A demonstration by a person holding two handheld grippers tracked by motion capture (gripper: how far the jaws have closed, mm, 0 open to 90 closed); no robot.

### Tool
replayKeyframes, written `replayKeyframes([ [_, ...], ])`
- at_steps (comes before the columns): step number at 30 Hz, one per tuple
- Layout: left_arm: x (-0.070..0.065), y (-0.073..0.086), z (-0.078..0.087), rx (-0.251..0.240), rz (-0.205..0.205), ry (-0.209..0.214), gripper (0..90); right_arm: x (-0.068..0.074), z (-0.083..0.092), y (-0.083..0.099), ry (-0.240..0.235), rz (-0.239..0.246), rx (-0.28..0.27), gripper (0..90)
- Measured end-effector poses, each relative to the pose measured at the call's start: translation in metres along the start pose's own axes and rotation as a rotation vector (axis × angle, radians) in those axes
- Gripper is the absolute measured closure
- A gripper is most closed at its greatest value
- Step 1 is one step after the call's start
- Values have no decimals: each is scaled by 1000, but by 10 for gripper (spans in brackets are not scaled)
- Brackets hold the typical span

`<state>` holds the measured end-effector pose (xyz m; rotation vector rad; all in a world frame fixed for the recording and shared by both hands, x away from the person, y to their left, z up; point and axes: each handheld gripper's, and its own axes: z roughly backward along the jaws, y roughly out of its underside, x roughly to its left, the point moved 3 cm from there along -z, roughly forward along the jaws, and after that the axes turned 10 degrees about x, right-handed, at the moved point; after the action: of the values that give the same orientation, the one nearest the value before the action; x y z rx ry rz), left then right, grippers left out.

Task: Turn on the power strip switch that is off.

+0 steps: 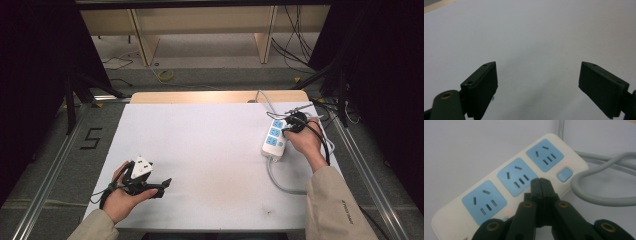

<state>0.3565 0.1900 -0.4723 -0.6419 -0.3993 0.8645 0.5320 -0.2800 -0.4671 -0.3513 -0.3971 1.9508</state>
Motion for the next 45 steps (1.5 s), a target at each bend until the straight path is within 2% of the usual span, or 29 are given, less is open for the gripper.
replayKeyframes([
  [11, 0, 0, 0, -2, 4, 1, 152, 0, 0, 0, -5, -3, 0, 900],
  [45, -1, -1, 0, -4, 7, 4, 152, 4, -2, 1, 23, 11, 7, 900],
])
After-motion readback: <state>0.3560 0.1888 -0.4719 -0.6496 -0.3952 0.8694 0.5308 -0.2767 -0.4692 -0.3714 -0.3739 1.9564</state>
